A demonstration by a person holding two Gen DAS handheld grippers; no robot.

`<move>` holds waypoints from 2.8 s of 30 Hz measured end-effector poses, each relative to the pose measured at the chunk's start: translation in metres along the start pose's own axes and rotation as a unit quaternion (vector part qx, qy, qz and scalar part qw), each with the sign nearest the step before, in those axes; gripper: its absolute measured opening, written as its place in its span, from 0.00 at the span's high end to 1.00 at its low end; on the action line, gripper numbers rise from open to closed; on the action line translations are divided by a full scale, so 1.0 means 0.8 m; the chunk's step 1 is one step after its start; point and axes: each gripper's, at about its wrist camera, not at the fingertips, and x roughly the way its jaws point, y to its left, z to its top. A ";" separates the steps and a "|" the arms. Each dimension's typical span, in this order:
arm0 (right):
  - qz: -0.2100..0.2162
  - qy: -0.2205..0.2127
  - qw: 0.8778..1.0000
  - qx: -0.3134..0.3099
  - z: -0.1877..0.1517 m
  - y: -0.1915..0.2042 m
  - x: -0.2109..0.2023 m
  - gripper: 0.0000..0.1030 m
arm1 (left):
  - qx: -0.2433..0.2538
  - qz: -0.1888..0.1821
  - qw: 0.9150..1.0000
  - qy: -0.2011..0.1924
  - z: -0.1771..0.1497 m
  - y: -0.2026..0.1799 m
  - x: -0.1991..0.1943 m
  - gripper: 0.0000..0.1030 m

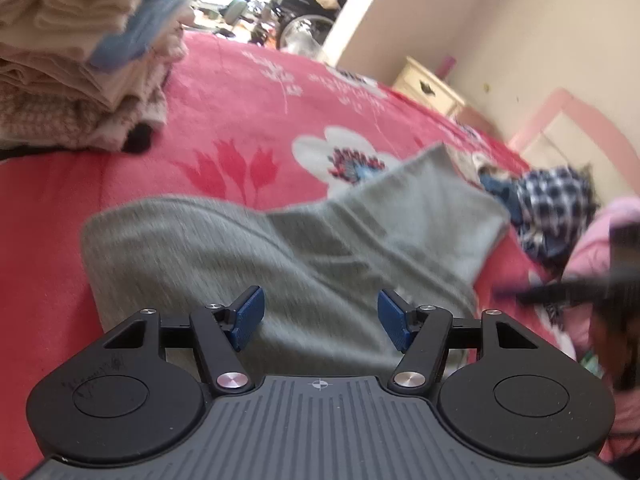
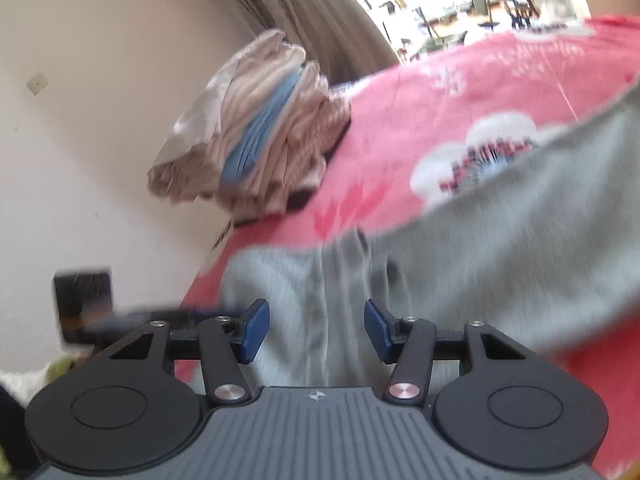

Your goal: Fold clothes

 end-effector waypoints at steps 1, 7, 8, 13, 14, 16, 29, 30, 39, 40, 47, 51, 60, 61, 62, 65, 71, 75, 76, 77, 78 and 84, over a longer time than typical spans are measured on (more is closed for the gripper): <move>-0.005 -0.001 1.000 -0.010 0.006 0.000 0.012 0.46 | 0.005 0.002 1.000 0.007 -0.003 -0.002 0.003 0.39; -0.035 0.044 0.997 -0.057 0.010 0.003 0.086 0.56 | 0.012 0.017 0.999 0.043 -0.029 -0.004 0.013 0.39; -0.033 0.055 0.997 -0.053 0.008 0.001 0.093 0.58 | 0.009 0.019 0.999 0.046 -0.033 -0.002 0.013 0.39; -0.040 0.051 0.995 -0.076 0.000 0.009 0.101 0.72 | 0.025 0.026 0.998 0.046 -0.049 -0.001 0.012 0.39; -0.047 0.043 0.994 -0.087 0.000 0.014 0.098 0.71 | 0.031 0.027 0.998 0.045 -0.050 -0.002 0.012 0.39; -0.052 0.029 0.992 -0.107 0.005 0.018 0.097 0.71 | 0.039 0.026 0.998 0.042 -0.054 -0.001 0.012 0.39; 0.046 0.096 0.992 -0.062 0.058 -0.036 0.179 0.37 | 0.051 0.014 0.998 0.037 -0.059 0.002 0.013 0.39; 0.048 0.097 0.993 -0.055 0.058 -0.041 0.180 0.38 | 0.053 0.015 0.998 0.038 -0.059 0.001 0.014 0.38; 0.084 0.109 0.990 0.002 0.057 -0.073 0.191 0.37 | 0.048 0.012 0.998 0.043 -0.056 0.003 0.015 0.38; 0.087 0.107 0.990 -0.004 0.057 -0.071 0.192 0.36 | 0.048 0.012 0.998 0.043 -0.056 0.003 0.016 0.38; 0.148 0.082 0.986 0.001 0.061 -0.067 0.172 0.42 | 0.050 0.015 0.998 0.044 -0.056 0.003 0.017 0.38; 0.121 0.076 0.990 0.001 0.046 -0.069 0.168 0.49 | 0.048 0.014 0.998 0.044 -0.056 0.004 0.017 0.38; 0.116 0.041 0.992 -0.004 0.041 -0.024 0.110 0.89 | 0.035 0.004 0.998 0.044 -0.050 0.007 0.009 0.38; 0.117 0.043 0.992 0.012 0.044 -0.021 0.106 0.89 | 0.033 0.001 0.999 0.043 -0.049 0.007 0.005 0.38; 0.119 0.047 0.991 0.025 0.045 -0.020 0.102 0.89 | 0.034 -0.002 0.999 0.042 -0.047 0.007 0.001 0.38; 0.094 0.062 0.992 0.060 0.041 -0.040 0.096 0.89 | 0.030 -0.013 0.999 0.040 -0.040 0.010 -0.009 0.38; 0.093 0.073 0.987 0.108 0.044 -0.074 0.111 0.89 | 0.035 -0.044 0.998 0.005 -0.009 -0.001 -0.017 0.38; 0.104 0.090 0.983 0.120 0.050 -0.079 0.116 0.89 | 0.051 -0.083 0.995 -0.025 0.024 -0.026 0.003 0.38; 0.095 0.101 0.982 0.125 0.048 -0.083 0.120 0.89 | 0.055 -0.090 0.994 -0.027 0.030 -0.032 0.012 0.38; 0.089 0.110 0.980 0.142 0.045 -0.091 0.124 0.89 | 0.058 -0.097 0.993 -0.030 0.036 -0.037 0.021 0.38; 0.089 0.116 0.976 0.162 0.041 -0.099 0.127 0.89 | 0.063 -0.099 0.993 -0.027 0.041 -0.043 0.032 0.38; 0.099 0.132 0.967 0.194 0.027 -0.111 0.134 0.89 | 0.091 -0.084 0.992 0.036 0.037 -0.057 0.092 0.39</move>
